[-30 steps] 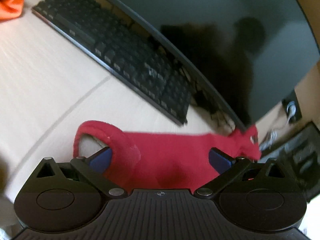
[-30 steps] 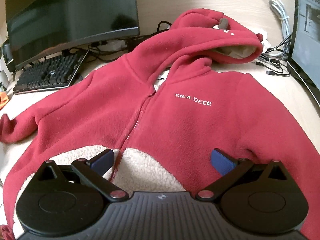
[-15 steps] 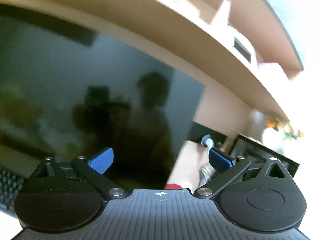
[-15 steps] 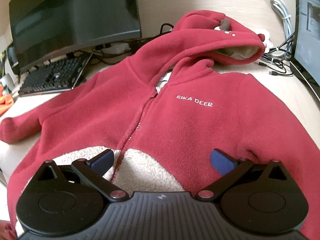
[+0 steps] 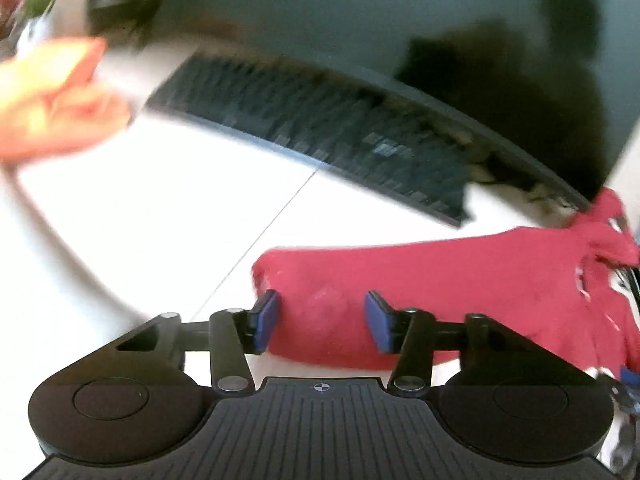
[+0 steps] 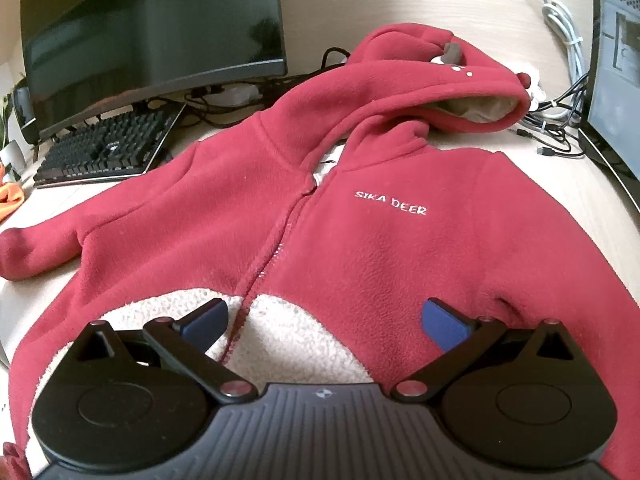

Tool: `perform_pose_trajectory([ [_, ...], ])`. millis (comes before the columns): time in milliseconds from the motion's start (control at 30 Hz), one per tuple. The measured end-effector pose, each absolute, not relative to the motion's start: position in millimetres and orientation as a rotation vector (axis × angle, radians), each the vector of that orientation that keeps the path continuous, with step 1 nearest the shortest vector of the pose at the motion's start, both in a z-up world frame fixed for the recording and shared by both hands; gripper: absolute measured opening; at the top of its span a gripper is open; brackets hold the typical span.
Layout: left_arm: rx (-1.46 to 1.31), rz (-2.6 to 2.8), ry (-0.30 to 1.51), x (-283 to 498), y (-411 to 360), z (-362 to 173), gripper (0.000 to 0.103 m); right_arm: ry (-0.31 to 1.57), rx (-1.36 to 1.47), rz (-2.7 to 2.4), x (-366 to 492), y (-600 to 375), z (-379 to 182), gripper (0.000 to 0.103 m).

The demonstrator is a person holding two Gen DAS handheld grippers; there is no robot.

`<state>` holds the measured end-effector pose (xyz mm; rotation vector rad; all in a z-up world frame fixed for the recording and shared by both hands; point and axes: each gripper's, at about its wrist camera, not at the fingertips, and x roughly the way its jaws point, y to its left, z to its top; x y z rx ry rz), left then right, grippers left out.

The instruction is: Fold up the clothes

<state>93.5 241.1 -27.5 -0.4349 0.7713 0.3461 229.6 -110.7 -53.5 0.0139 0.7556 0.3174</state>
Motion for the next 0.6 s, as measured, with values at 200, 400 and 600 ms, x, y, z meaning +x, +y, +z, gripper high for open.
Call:
perform_pose_trajectory([
  [200, -0.398, 0.389, 0.776, 123, 240, -44, 0.042, 0.748, 0.029, 0.321, 229, -113, -53, 0.103],
  [400, -0.162, 0.242, 0.555, 141, 184, 27, 0.016, 0.730, 0.084, 0.341, 229, -122, -51, 0.103],
  [600, -0.219, -0.095, 0.482, 177, 100, 87, 0.017, 0.610, 0.150, 0.344, 213, -148, -34, 0.103],
])
